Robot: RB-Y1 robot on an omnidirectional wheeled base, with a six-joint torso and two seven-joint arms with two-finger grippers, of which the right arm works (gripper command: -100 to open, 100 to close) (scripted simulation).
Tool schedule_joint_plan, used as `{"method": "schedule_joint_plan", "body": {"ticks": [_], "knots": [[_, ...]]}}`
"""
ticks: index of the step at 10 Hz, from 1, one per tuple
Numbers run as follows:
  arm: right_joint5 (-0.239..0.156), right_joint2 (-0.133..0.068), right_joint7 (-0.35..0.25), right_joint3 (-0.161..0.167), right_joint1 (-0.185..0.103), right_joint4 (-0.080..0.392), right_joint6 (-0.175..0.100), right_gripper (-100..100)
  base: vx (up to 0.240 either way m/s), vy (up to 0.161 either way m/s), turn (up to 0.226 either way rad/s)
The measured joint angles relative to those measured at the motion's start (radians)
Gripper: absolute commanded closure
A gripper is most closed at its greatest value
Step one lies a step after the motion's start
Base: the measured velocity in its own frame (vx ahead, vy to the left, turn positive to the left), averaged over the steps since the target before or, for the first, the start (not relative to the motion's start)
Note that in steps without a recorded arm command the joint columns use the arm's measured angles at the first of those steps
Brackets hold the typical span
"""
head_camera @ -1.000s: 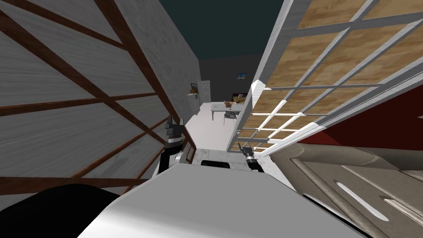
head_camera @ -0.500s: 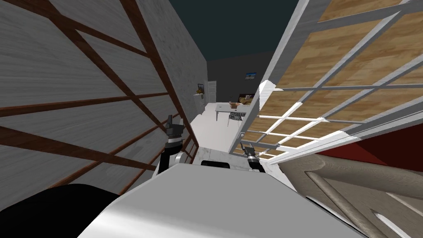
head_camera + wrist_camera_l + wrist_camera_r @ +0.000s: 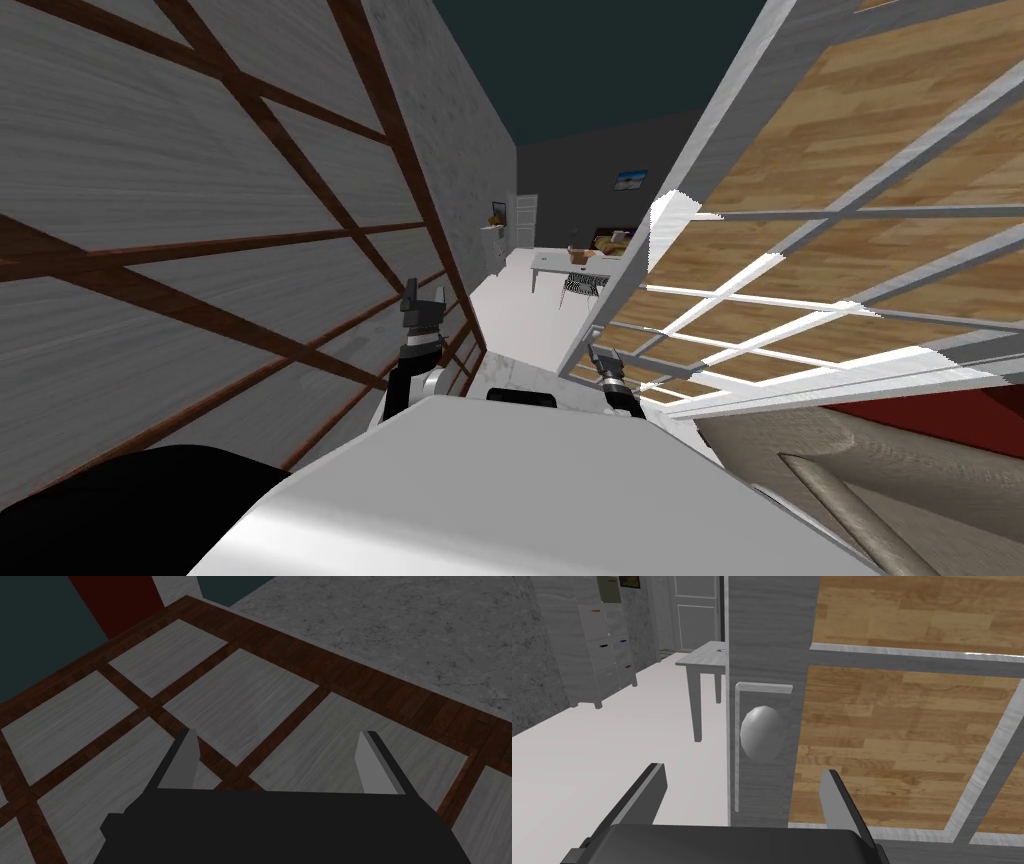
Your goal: Pull the door open
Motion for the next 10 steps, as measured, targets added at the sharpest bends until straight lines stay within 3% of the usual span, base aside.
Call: {"method": "schedule_joint_plan", "body": {"ticks": [6, 8, 10], "knots": [[0.016, 0.035, 0.015, -0.148, 0.02, 0.025, 0.023, -100, -0.017, -0.036, 0.212], [0.02, 0.043, 0.024, -0.201, 0.043, 0.011, 0.033, -100, -0.017, -0.037, 0.188], [0.028, 0.06, 0.027, -0.249, 0.043, 0.034, 0.034, -100, -0.021, -0.031, 0.213]]}}
